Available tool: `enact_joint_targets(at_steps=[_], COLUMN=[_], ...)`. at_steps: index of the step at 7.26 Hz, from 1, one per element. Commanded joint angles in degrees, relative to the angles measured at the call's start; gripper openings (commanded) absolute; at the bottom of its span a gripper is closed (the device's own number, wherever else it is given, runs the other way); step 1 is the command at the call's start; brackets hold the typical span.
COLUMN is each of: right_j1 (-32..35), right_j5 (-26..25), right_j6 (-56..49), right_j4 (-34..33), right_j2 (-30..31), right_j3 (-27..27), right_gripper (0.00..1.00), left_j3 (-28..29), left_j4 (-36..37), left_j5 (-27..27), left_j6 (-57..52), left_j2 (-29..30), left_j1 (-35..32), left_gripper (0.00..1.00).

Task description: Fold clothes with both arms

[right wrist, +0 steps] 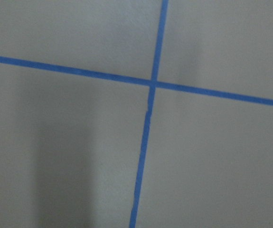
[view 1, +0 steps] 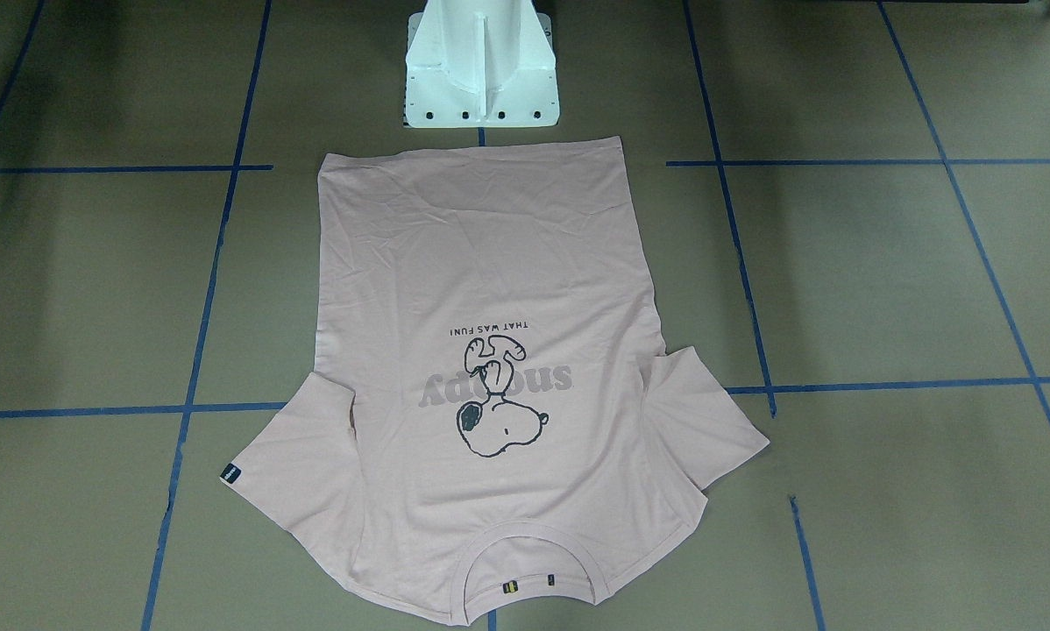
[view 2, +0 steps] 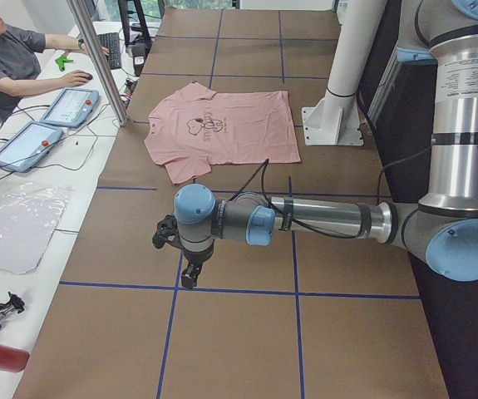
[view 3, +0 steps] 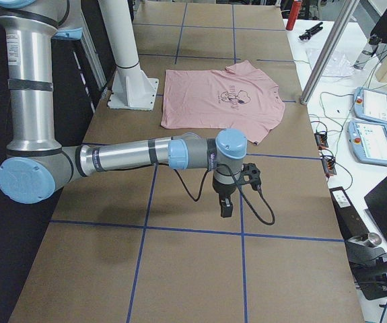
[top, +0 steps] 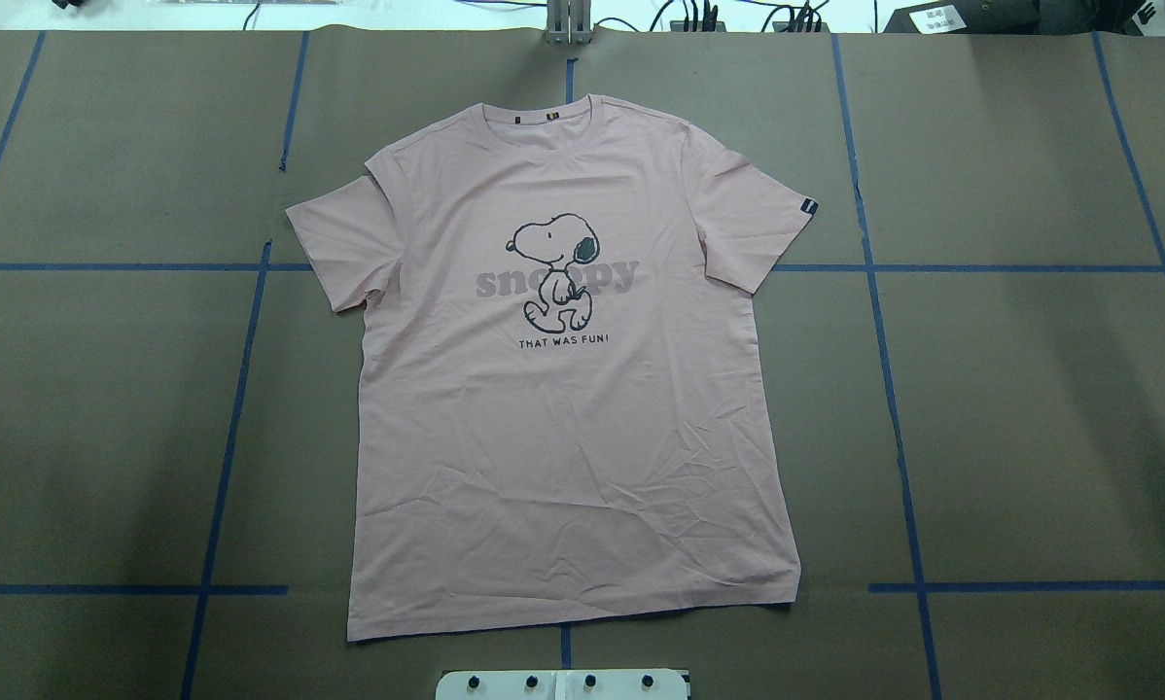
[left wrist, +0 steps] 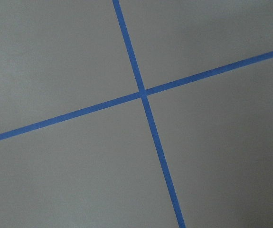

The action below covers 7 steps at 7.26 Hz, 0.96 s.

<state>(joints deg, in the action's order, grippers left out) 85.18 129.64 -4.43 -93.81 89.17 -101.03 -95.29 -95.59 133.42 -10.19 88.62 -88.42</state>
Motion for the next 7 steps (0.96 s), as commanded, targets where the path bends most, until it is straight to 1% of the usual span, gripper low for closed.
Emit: enact_joint_targets(at_steps=[1, 2, 3, 4, 5, 6, 7], right_j1=[-2.2, -2.2, -2.4, -2.7, -2.7, -2.9, -5.3], right_j5=[-1.2, -0.4, -0.4, 0.0, 2.2, 2.5, 2.5], right_j6=[0.4, 6.9, 11.8, 12.4, 13.3, 13.7, 15.8], right_j4=[8.9, 9.3, 9.6, 10.3, 11.0, 12.0, 12.6], right_j2=[-7.0, -11.4, -13.4, -14.6, -15.4, -18.3, -20.2], right_j3=[3.1, 6.7, 7.5, 7.9, 7.8, 7.7, 8.0], right_gripper=[1.0, 1.0, 1.0, 1.0, 1.0, 1.0, 1.0], left_j3=[0.5, 1.5, 2.7, 5.7, 10.6, 12.4, 12.3], left_j4=[-2.9, -8.2, -15.3, -25.2, -28.0, -29.5, -30.8], left_j5=[-0.3, -0.4, -0.6, -2.2, -1.9, -1.8, -1.8], left_j6=[0.5, 0.6, 0.6, 0.7, 6.1, 12.1, 15.4], left_j2=[4.4, 7.6, 9.2, 11.8, 17.0, 18.6, 19.7], left_j1=[0.0, 0.0, 0.0, 0.0, 0.1, 0.4, 1.5], left_gripper=[1.0, 1.0, 1.0, 1.0, 1.0, 1.0, 1.0])
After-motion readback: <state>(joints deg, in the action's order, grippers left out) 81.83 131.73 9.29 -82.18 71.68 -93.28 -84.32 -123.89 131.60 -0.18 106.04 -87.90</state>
